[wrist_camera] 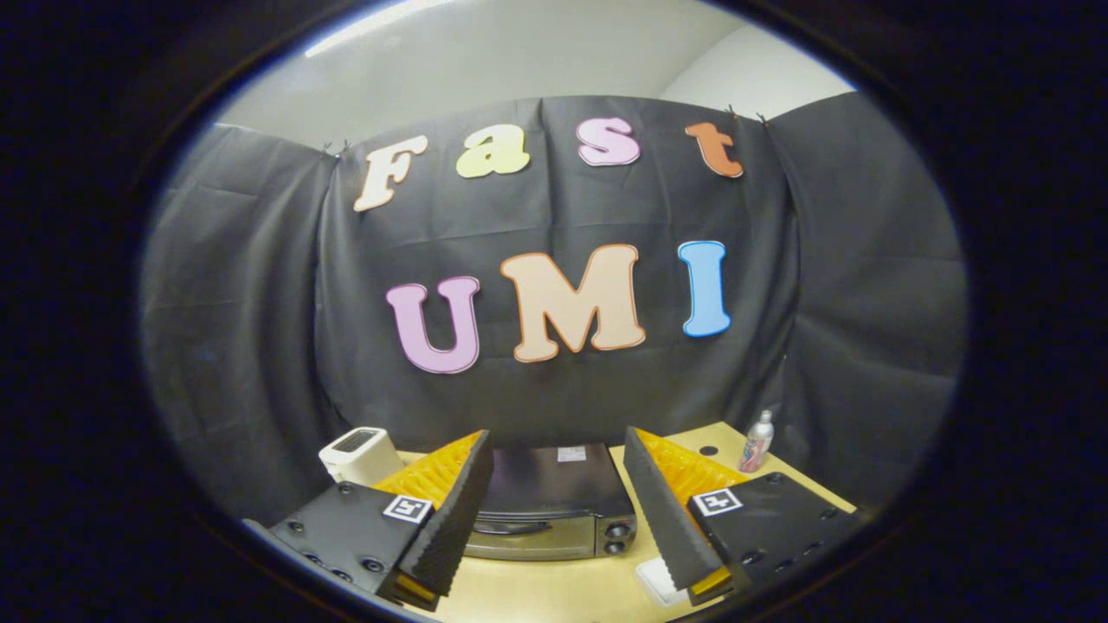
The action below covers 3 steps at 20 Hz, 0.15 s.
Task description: Open the toaster oven, put the food inside, and close the toaster oven door.
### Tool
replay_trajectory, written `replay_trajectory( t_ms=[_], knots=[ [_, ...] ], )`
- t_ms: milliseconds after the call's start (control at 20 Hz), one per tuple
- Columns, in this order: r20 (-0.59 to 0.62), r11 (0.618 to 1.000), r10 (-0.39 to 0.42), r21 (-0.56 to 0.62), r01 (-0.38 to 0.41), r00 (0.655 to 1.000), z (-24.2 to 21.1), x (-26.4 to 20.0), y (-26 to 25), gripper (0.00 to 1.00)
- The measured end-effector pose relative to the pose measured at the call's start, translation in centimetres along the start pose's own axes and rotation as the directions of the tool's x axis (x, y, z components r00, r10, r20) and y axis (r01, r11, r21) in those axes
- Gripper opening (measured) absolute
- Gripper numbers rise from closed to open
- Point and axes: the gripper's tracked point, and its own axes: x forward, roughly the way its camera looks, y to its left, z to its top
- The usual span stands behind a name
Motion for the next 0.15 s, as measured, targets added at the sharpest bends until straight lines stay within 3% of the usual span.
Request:
replay_trajectory(
  t_ms=[150],
  knots=[
    [-0.018,1.000,-0.008,0.010,0.008,1.000,-0.63,-0.62,-0.31,0.90]
  ],
)
